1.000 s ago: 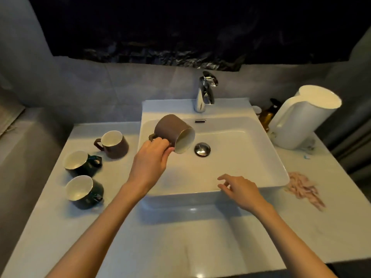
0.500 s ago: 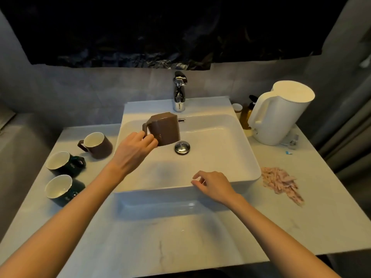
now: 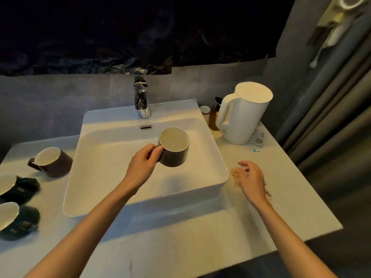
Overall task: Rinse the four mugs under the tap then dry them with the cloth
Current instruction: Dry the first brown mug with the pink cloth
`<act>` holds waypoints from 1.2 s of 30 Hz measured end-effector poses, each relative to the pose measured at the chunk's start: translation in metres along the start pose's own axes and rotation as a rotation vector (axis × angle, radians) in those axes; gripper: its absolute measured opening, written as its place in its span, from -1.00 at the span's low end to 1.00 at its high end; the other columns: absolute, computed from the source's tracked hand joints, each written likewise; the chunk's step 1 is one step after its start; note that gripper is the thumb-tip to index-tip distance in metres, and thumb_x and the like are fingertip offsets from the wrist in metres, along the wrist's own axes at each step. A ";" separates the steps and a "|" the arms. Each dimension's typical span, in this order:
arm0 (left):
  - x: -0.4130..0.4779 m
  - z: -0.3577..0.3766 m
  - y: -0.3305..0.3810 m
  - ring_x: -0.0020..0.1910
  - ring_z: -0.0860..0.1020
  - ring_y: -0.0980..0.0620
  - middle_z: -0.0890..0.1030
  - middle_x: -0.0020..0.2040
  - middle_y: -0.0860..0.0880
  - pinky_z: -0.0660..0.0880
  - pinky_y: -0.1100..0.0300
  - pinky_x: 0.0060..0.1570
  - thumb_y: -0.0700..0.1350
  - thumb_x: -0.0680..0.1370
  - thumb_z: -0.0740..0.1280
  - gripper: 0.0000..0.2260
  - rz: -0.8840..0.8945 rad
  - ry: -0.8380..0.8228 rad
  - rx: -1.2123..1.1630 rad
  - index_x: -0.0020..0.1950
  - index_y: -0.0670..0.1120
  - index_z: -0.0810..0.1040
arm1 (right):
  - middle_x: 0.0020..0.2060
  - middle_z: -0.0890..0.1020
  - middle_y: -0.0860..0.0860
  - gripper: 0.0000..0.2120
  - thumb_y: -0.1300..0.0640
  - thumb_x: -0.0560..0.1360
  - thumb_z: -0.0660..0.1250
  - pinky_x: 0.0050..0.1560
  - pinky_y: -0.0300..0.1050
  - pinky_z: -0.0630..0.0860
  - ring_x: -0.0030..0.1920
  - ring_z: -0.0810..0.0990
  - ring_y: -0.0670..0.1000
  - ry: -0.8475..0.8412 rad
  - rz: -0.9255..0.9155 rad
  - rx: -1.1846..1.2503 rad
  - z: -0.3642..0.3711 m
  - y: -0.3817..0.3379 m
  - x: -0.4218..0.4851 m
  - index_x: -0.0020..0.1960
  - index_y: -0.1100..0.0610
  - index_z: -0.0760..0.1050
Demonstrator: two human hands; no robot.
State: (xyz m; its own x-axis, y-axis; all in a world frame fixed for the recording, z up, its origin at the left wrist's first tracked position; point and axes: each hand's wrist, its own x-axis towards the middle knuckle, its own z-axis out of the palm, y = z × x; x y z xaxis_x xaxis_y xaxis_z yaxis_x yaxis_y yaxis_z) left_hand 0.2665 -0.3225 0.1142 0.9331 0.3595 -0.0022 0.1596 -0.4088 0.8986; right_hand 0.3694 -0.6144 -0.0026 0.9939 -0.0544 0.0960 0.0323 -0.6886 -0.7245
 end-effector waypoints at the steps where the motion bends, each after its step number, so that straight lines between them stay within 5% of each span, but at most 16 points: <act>1: 0.000 0.008 0.005 -0.27 0.48 0.20 0.55 -0.18 -0.05 0.42 0.39 -0.30 -0.03 0.63 0.17 -0.73 -0.034 -0.021 -0.061 -0.08 -0.19 0.52 | 0.15 0.56 0.11 -0.77 0.24 0.53 0.26 0.19 0.01 0.44 0.14 0.51 0.13 -0.025 0.035 -0.072 -0.001 0.017 0.009 0.16 0.11 0.54; 9: 0.000 0.034 0.018 -0.30 0.36 0.10 0.45 -0.27 0.02 0.30 0.26 -0.30 0.01 0.63 0.15 -0.72 -0.158 -0.110 -0.188 -0.23 -0.06 0.43 | 0.31 0.46 0.18 -0.66 0.22 0.57 0.17 0.30 0.01 0.34 0.28 0.42 0.24 -0.295 0.137 -0.393 0.020 0.070 0.052 0.34 0.19 0.41; 14: -0.001 0.025 0.013 -0.31 0.34 0.09 0.45 -0.28 0.04 0.28 0.28 -0.33 0.03 0.62 0.15 -0.73 -0.163 -0.132 -0.181 -0.17 -0.07 0.49 | 0.17 0.53 0.16 -0.75 0.14 0.57 0.22 0.12 0.04 0.50 0.13 0.52 0.21 -0.195 0.264 -0.490 0.018 0.075 0.055 0.21 0.18 0.49; 18: -0.002 0.016 0.012 -0.30 0.34 0.10 0.46 -0.28 0.02 0.28 0.27 -0.33 0.03 0.62 0.16 -0.72 -0.171 -0.111 -0.178 -0.14 -0.11 0.51 | 0.01 0.66 0.05 -0.77 -0.03 0.55 0.26 0.12 -0.03 0.27 0.14 0.49 0.12 -0.058 0.163 -0.559 0.002 0.047 0.054 0.07 0.05 0.60; 22: -0.004 0.005 0.013 -0.31 0.34 0.09 0.47 -0.28 0.02 0.29 0.26 -0.33 0.04 0.62 0.16 -0.71 -0.201 -0.063 -0.193 -0.20 -0.08 0.49 | 0.06 0.53 0.08 -0.83 0.09 0.56 0.24 0.07 -0.12 0.33 0.10 0.42 0.05 0.061 -0.018 -0.204 -0.019 -0.013 0.051 0.06 0.14 0.53; 27: -0.007 -0.020 0.016 -0.33 0.35 0.10 0.47 -0.32 0.00 0.30 0.25 -0.32 0.04 0.62 0.15 -0.67 -0.163 0.040 -0.186 -0.24 -0.12 0.46 | -0.13 0.45 -0.14 -0.94 0.06 0.65 0.13 -0.34 -0.37 0.48 -0.14 0.57 -0.14 0.083 -0.221 0.184 -0.043 -0.120 0.032 0.08 0.04 0.32; 36: -0.022 -0.104 0.004 -0.49 0.28 0.19 0.37 -0.45 0.10 0.19 0.30 -0.42 0.08 0.62 0.14 -0.66 -0.143 0.161 -0.235 -0.25 -0.08 0.44 | -0.02 0.50 -0.14 -0.84 0.09 0.65 0.14 -0.07 -0.50 0.38 0.01 0.49 -0.22 -0.207 -0.318 0.507 0.035 -0.263 -0.032 0.18 -0.01 0.43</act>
State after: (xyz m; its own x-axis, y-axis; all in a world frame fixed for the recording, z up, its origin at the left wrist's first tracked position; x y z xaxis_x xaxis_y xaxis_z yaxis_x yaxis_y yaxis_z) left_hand 0.2128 -0.2452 0.1637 0.8406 0.5354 -0.0827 0.1886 -0.1462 0.9711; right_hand 0.3332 -0.4059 0.1607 0.9257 0.2723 0.2625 0.3250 -0.2176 -0.9204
